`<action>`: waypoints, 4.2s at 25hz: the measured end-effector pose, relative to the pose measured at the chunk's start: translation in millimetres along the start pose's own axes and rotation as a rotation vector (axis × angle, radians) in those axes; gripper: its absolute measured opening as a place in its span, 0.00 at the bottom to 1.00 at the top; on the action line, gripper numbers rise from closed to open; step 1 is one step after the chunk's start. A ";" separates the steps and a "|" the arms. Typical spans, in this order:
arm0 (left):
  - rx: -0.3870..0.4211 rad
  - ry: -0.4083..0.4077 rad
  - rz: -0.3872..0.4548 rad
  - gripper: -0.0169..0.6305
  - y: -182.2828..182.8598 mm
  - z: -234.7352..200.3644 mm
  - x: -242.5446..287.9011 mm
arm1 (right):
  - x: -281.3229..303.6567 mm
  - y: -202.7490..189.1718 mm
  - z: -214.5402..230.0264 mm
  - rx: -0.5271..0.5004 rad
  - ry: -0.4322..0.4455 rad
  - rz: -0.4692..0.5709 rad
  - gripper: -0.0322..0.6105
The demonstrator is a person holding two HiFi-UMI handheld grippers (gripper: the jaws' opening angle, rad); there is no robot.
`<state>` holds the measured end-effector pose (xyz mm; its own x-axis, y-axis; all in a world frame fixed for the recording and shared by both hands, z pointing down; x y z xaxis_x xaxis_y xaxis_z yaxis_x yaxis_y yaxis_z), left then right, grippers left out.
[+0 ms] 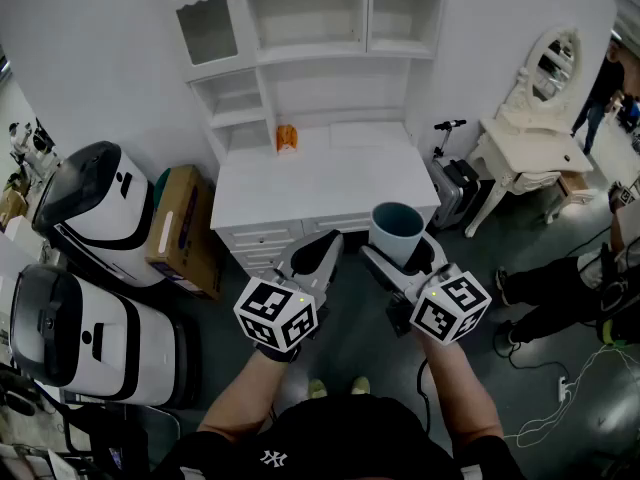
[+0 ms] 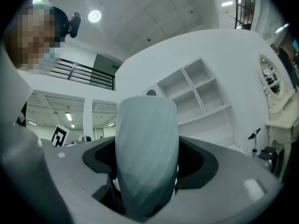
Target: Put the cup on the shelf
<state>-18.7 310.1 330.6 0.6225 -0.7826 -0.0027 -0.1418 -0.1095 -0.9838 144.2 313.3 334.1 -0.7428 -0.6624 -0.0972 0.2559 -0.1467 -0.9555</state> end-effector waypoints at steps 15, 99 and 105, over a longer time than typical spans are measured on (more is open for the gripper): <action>0.007 0.016 -0.009 0.03 -0.1 10.8 9.5 | -13.2 10.2 10.8 0.015 0.009 0.008 0.65; 0.060 0.060 0.048 0.03 85.1 -363.8 373.1 | 415.5 96.8 348.8 -0.106 0.023 0.035 0.65; 0.065 0.098 0.059 0.03 92.7 -380.4 412.5 | 439.7 117.8 385.7 -0.133 0.051 0.036 0.65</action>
<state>-67.9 -255.9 306.4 0.5360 -0.8429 -0.0468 -0.1239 -0.0237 -0.9920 86.3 -278.6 286.2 -0.7658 -0.6270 -0.1427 0.2012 -0.0228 -0.9793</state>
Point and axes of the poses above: the fingertips, and each gripper's own axes: x forward along the fingers, z to its right, y out of its top, the point moved 7 cm from there along -x, backward along the fingers, and after that the axes turned 6 degrees about y, right-handed, at the moved point
